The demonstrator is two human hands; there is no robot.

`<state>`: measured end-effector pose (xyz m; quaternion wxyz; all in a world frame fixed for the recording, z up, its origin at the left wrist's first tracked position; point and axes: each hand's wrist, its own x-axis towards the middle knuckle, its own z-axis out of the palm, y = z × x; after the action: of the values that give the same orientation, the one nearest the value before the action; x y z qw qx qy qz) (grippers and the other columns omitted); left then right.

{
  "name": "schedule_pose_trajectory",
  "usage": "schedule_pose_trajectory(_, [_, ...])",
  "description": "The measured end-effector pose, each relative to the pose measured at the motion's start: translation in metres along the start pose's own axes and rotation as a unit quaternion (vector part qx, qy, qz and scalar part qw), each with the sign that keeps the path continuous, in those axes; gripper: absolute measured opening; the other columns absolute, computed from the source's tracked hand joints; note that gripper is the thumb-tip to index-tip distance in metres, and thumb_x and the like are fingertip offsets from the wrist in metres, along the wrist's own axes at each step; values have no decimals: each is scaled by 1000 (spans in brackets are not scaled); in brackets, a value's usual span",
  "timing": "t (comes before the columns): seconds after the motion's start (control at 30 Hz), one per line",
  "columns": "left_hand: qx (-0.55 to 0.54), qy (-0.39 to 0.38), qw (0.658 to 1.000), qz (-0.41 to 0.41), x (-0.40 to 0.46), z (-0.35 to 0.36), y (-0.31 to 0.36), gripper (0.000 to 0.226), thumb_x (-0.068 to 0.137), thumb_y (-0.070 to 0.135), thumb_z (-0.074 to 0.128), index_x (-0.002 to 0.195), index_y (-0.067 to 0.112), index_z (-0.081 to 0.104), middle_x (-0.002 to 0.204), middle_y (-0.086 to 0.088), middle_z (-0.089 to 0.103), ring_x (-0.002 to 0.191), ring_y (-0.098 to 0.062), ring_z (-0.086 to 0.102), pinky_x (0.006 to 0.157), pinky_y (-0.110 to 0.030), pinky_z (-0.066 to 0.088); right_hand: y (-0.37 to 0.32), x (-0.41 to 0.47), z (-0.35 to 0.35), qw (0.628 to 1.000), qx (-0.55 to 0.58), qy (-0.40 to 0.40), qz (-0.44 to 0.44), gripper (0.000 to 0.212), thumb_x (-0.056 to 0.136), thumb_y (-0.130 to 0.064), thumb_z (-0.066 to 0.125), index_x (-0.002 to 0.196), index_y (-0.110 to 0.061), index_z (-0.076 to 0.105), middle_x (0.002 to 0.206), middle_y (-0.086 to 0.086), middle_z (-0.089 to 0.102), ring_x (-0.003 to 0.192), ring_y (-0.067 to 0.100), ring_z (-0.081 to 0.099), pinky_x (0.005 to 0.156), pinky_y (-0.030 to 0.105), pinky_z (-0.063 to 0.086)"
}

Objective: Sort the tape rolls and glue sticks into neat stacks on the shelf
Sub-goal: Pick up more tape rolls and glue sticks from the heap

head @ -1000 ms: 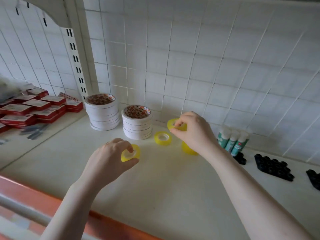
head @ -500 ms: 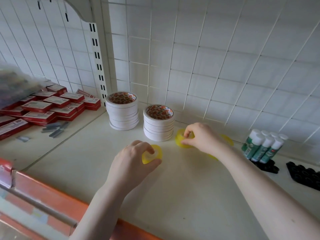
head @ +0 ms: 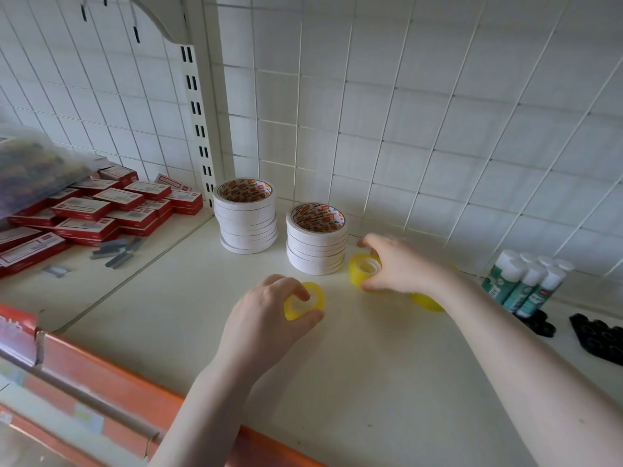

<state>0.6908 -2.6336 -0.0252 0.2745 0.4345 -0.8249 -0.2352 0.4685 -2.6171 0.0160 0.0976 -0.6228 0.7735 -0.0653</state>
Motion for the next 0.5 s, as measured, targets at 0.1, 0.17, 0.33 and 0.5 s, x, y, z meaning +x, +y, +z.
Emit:
schedule_pose_trajectory(0.1, [-1,2,1000,-5,0,0,0,25,74,48,69,91,30,63,100,17,55,90,-9,55,77,-27,43,0,1,-1,1000,-18,-18,3,77,71,-36,73,139,-20,39,119,4,45,116,24,47,95,38,43])
schedule_pose_trajectory(0.17, [-1,2,1000,-7,0,0,0,25,74,47,69,92,31,62,100,18,55,89,-9,55,76,-26,43,0,0,-2,999,-27,-25,2,68,73,-36,72,134,-22,46,104,-1,39,110,23,48,92,37,44])
schedule_pose_trajectory(0.33, [-2,-1,1000,-10,-1,0,0,24,75,47,69,91,32,61,98,20,54,89,-7,53,74,-24,40,-1,-1,-3,999,-41,-28,-4,59,71,-30,70,126,-20,51,109,2,51,104,23,51,85,33,47])
schedule_pose_trajectory(0.5, [0,-1,1000,-9,0,-1,1,24,75,47,69,91,31,61,99,19,54,89,-8,54,74,-25,41,0,-2,-4,999,-42,-24,-3,56,70,-31,70,122,-19,54,103,1,52,100,23,52,84,35,50])
